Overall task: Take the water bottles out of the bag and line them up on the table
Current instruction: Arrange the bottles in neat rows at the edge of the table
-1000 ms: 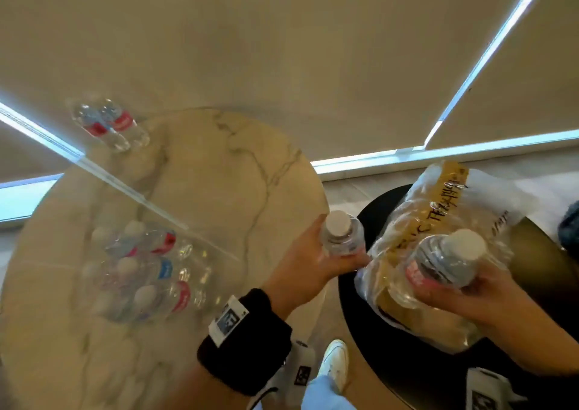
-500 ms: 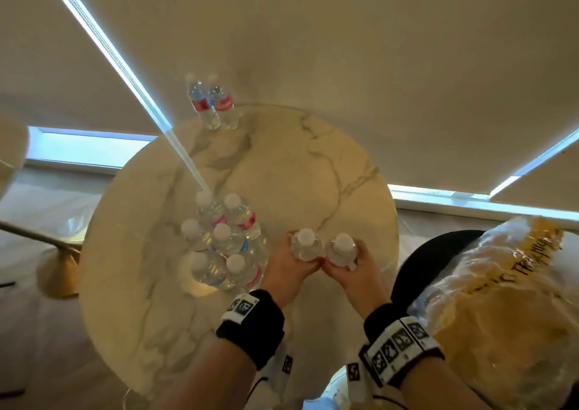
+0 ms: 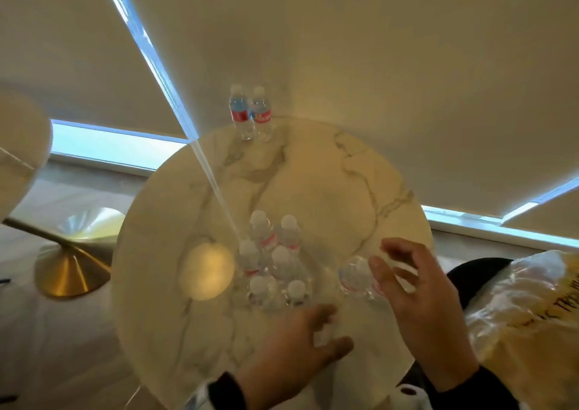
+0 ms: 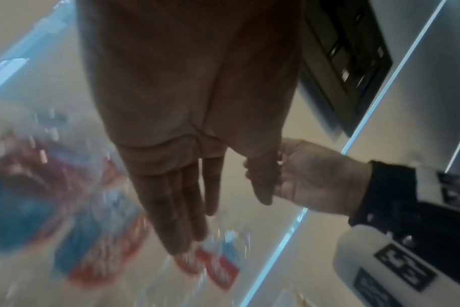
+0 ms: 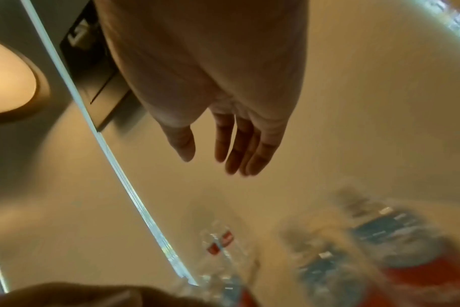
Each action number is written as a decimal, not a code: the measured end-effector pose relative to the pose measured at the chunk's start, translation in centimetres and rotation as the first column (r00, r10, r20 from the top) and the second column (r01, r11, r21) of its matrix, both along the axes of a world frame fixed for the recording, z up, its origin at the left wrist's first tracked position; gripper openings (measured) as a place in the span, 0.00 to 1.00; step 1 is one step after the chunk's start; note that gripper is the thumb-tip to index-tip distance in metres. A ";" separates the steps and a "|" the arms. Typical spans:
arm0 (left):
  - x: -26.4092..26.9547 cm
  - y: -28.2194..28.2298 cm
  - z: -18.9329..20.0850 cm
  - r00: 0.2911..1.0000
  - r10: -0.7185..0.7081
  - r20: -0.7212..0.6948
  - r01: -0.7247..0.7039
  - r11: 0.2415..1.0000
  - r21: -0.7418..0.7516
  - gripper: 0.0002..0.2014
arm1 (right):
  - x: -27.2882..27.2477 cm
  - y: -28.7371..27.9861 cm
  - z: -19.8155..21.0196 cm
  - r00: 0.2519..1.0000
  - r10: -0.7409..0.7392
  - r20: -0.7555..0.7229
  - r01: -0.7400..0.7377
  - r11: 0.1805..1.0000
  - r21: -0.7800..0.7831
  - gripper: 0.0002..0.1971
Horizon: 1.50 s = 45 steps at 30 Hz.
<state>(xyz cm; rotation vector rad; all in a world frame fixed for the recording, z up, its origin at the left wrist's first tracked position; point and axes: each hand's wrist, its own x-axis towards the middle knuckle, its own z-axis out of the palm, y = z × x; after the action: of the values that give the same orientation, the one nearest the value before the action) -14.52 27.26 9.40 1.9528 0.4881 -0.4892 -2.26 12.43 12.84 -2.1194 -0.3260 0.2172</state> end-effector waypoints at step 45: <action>38.4 33.8 -2.1 0.854 -0.492 0.169 0.233 0.652 0.722 0.19 | 32.1 33.2 -3.9 0.922 0.386 0.040 -0.278 0.730 -0.624 0.14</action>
<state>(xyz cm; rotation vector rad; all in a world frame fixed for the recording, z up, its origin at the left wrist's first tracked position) 23.85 61.01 7.29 2.8270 -0.0029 -0.1905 29.84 45.63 8.90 -2.7193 -0.8406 0.3978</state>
